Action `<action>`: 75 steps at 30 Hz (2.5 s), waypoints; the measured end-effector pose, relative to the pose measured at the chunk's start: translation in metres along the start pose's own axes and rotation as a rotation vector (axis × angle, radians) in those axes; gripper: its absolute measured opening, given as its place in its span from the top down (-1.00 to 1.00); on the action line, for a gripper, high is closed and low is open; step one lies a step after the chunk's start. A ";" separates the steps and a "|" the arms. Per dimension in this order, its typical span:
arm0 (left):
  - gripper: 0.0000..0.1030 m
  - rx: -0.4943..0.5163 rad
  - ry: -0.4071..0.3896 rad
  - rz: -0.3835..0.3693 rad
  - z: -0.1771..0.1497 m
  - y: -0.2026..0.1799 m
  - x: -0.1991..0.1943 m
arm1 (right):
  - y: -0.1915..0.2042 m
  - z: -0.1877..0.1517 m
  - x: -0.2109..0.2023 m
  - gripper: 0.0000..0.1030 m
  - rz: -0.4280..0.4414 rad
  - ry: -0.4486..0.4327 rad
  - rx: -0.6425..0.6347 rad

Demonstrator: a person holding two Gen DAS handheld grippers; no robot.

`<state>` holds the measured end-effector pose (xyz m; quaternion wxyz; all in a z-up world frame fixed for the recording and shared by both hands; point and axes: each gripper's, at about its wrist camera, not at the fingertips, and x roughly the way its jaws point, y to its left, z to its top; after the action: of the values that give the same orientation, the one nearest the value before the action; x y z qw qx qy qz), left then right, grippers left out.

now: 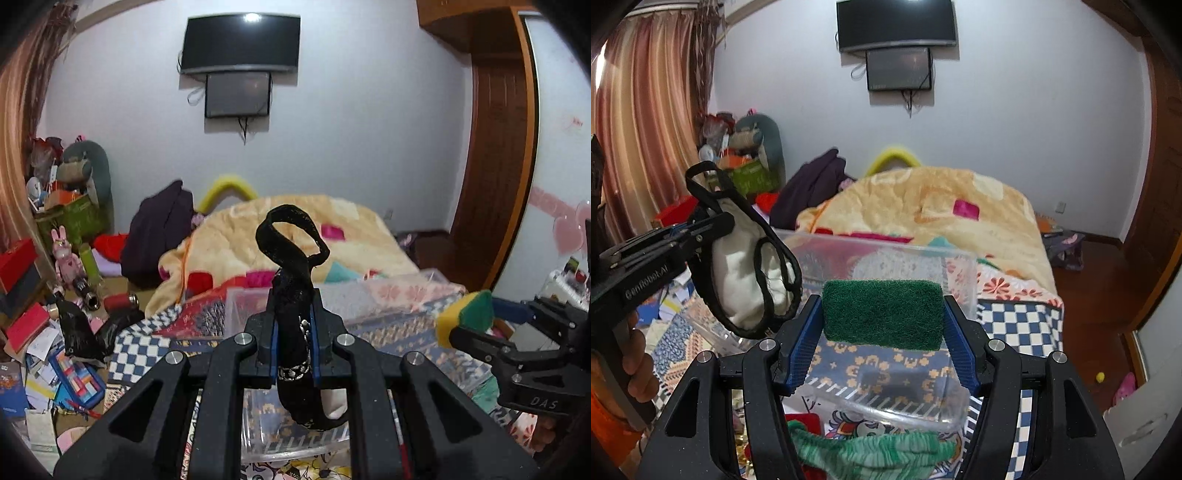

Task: Organize soft objects
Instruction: 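Carry both items over the clear plastic box and open both tools to drop them, then grasp the silver tinsel bag with the left tool while the right tool grasps the white cloth bag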

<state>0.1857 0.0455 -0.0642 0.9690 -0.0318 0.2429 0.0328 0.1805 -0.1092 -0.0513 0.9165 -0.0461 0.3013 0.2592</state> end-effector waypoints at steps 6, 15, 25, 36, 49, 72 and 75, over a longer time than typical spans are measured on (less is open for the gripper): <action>0.76 -0.004 0.087 -0.036 -0.010 -0.002 0.020 | 0.001 -0.001 0.019 -0.17 0.002 0.078 -0.025; 0.69 0.015 0.177 -0.051 -0.015 -0.002 0.036 | 0.007 -0.003 0.032 -0.19 -0.007 0.150 -0.067; 0.06 0.055 0.185 -0.067 -0.023 -0.003 0.021 | 0.010 0.000 0.013 -0.56 -0.022 0.100 -0.077; -0.31 0.040 0.105 -0.111 -0.021 0.004 -0.030 | 0.012 -0.001 -0.034 -0.61 -0.026 -0.020 -0.083; -0.40 0.038 0.115 -0.124 -0.059 0.008 -0.065 | 0.013 -0.046 -0.055 -0.65 -0.003 -0.024 -0.019; -0.57 0.025 0.241 -0.185 -0.134 -0.009 -0.067 | 0.024 -0.119 -0.043 0.28 0.144 0.190 0.017; -0.56 0.026 0.230 -0.180 -0.134 -0.007 -0.068 | 0.023 -0.120 -0.047 0.52 0.159 0.180 0.030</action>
<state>0.0636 0.0246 -0.1499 0.9341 -0.0446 0.3490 -0.0611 0.0738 -0.1394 -0.1206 0.8630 -0.0314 0.3888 0.3212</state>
